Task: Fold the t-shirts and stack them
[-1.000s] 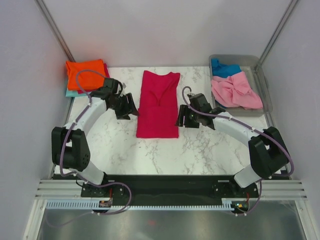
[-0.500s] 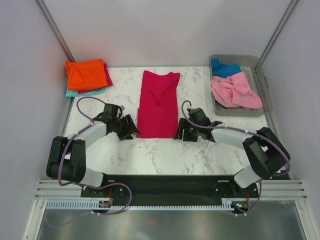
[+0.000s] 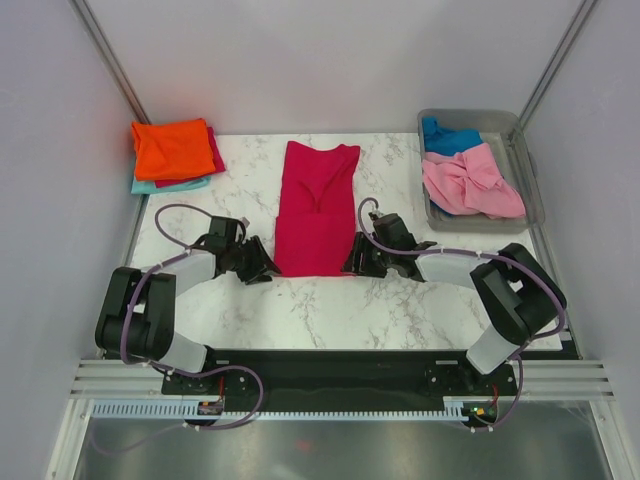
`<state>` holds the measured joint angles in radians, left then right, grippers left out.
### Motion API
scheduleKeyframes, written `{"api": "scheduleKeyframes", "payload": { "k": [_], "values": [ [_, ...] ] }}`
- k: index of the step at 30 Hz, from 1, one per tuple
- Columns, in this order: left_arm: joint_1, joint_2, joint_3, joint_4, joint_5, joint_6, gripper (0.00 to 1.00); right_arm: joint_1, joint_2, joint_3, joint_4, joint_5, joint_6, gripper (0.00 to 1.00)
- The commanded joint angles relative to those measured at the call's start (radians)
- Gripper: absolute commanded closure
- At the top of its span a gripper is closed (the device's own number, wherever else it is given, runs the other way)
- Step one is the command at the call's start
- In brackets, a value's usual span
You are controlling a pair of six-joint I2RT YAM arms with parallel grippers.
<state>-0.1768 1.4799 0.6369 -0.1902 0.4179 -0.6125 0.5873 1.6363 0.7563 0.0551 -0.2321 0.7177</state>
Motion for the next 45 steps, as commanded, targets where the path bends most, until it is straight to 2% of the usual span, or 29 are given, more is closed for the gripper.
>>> {"api": "scheduleKeyframes", "payload": {
  "k": [1, 8, 10, 16, 18, 20, 22, 26, 30, 35, 38, 41, 45],
  "values": [
    [-0.003, 0.013, -0.029, 0.044, -0.031, -0.035, 0.54, 0.003, 0.046, -0.009, 0.005, 0.016, -0.007, 0.41],
    [-0.015, 0.013, -0.034, 0.063, -0.044, -0.036, 0.54, 0.002, 0.045, -0.023, 0.014, 0.017, -0.017, 0.44],
    [-0.018, 0.011, -0.034, 0.066, -0.051, -0.038, 0.56, 0.002, 0.048, -0.028, 0.015, 0.016, -0.017, 0.51],
    [-0.027, 0.011, -0.031, 0.080, -0.077, -0.038, 0.74, 0.003, 0.060, -0.034, 0.022, 0.031, -0.017, 0.64],
    [-0.035, 0.014, -0.026, 0.078, -0.094, -0.041, 0.76, 0.002, 0.062, -0.034, 0.022, 0.036, -0.020, 0.67],
    [-0.041, 0.011, -0.026, 0.084, -0.114, -0.041, 0.83, 0.002, 0.066, -0.031, 0.023, 0.039, -0.020, 0.77],
    [-0.050, 0.010, -0.031, 0.095, -0.125, -0.039, 0.98, 0.002, 0.072, -0.029, 0.022, 0.039, -0.023, 0.88],
    [-0.062, -0.009, -0.032, 0.087, -0.101, -0.036, 0.98, 0.002, 0.059, -0.034, 0.011, 0.036, -0.021, 0.97],
    [-0.084, -0.130, -0.057, 0.023, -0.080, -0.043, 0.98, 0.003, -0.030, -0.064, -0.053, 0.054, -0.017, 1.00],
    [-0.105, -0.343, -0.094, -0.132, -0.044, -0.049, 0.98, 0.017, -0.246, -0.136, -0.194, 0.083, 0.002, 1.00],
    [-0.183, -0.444, -0.097, -0.202, -0.057, -0.069, 0.98, 0.061, -0.354, -0.147, -0.269, 0.086, 0.035, 1.00],
    [-0.329, -0.573, -0.089, -0.297, -0.108, -0.133, 0.98, 0.133, -0.456, -0.150, -0.349, 0.112, 0.075, 1.00],
    [-0.430, -0.736, -0.077, -0.400, -0.117, -0.217, 0.98, 0.235, -0.596, -0.182, -0.422, 0.175, 0.207, 1.00]
  ]
}}
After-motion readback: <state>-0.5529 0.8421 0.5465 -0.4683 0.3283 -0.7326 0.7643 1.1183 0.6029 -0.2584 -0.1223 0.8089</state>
